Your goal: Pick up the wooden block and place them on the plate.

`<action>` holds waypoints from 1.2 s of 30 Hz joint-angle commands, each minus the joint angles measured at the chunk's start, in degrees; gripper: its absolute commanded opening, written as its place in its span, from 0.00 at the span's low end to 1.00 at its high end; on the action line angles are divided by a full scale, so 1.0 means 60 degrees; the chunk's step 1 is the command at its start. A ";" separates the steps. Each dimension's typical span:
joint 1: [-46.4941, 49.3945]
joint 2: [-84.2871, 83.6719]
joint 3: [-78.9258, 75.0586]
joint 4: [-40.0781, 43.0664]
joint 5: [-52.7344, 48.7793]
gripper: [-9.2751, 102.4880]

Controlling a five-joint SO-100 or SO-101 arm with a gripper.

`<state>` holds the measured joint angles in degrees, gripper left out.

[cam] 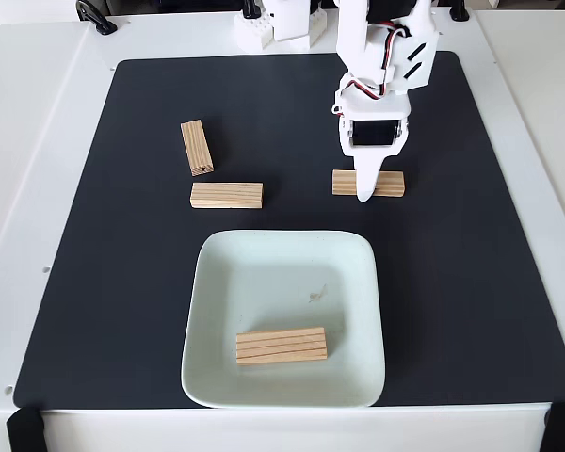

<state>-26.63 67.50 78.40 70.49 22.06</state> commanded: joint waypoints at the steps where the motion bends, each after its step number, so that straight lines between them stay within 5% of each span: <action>1: 0.0000 0.0059 -0.0264 0.0000 0.0000 0.07; 14: 0.0015 0.2769 0.0322 -0.0220 -0.0249 0.08; 25: 0.1216 0.7324 0.5757 -0.5537 -0.2417 0.08; 36: 0.2212 0.4160 0.2944 -0.7295 -0.2593 0.08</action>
<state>-14.33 96.94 104.50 28.12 6.59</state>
